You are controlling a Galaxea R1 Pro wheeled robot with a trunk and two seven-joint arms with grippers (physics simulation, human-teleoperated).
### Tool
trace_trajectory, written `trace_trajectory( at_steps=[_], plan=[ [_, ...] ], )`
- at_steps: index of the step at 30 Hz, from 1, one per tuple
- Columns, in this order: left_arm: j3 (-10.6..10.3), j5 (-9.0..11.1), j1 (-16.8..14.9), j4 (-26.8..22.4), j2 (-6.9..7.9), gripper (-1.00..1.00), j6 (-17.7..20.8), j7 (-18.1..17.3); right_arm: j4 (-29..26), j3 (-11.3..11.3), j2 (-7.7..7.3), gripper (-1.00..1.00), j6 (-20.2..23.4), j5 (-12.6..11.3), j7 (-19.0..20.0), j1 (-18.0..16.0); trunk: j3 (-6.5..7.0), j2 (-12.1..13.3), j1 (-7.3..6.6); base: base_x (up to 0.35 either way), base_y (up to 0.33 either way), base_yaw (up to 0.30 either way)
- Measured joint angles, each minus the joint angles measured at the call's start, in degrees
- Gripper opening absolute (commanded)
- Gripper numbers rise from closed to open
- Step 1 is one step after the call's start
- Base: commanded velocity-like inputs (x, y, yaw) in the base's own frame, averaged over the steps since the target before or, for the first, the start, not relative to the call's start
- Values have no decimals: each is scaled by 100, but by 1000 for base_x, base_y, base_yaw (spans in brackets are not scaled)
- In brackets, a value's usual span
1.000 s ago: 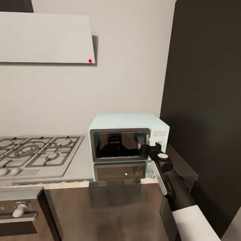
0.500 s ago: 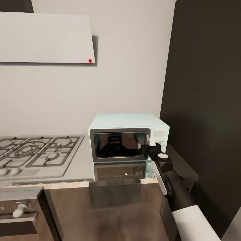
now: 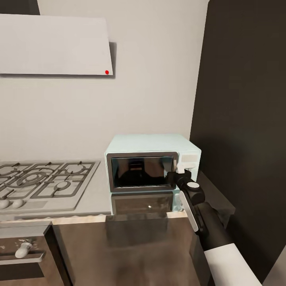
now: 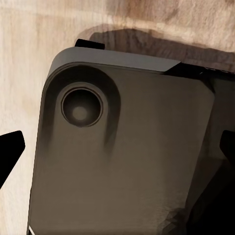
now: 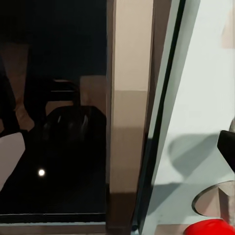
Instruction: In the kitchen, take the popcorn bag from the countertop, put it into the microwave, and heat it until the popcorn is cooked so the cooked popcorn ends up inside the bag.
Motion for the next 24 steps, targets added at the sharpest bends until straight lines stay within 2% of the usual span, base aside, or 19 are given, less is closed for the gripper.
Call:
trace_trajectory(
  at_steps=[13, 21, 22, 24],
  plan=[
    [-1, 0, 0, 1, 0, 100, 0, 0, -2, 9, 3, -100, 7, 29, 0, 0, 1, 1, 0, 0, 0, 0],
    [0, 0, -1, 0, 0, 100, 0, 0, -5, 14, 7, -100, 9, -39, -63, 2, 0, 1, 0, -8, 0, 0],
    [-1, 0, -1, 2, 0, 100, -1, 0, -12, 9, 5, -100, 14, 46, -72, 1, 1, 2, 2, -111, 0, 0],
    [-1, 0, -1, 1, -2, 100, -1, 0, -13, 8, 4, -100, 15, 50, -72, 1, 1, 2, 2, -100, 0, 0]
  ],
)
